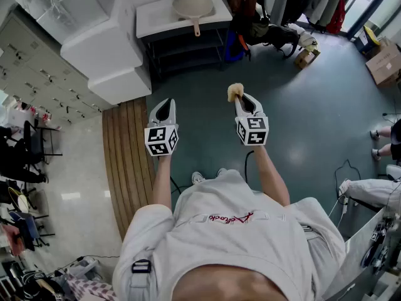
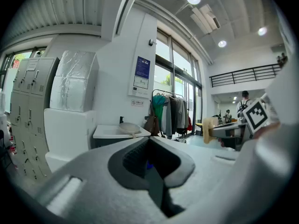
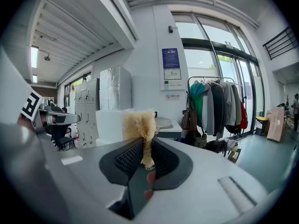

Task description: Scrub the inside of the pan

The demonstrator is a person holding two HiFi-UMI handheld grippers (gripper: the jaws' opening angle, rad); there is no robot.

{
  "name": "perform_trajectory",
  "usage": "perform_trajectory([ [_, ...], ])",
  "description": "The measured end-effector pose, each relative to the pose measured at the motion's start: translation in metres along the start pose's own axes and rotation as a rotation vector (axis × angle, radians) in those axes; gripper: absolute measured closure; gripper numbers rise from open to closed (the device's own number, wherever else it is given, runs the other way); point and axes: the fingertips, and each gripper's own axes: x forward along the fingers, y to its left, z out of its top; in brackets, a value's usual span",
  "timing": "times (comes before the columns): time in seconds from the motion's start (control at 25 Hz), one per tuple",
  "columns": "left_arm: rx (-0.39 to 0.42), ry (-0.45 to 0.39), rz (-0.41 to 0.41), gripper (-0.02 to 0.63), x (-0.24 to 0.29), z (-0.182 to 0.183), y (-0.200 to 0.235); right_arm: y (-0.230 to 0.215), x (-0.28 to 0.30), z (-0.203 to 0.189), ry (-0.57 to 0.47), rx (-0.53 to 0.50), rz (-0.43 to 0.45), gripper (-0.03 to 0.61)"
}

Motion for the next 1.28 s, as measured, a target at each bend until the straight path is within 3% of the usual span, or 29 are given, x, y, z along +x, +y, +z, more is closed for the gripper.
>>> perform_trajectory([
  [1.28, 0.015, -0.004, -0.106, 0.614, 0.039, 0.011, 0.061, 0.040, 0.051, 0.014, -0.024, 0.011, -0.089, 0.512],
])
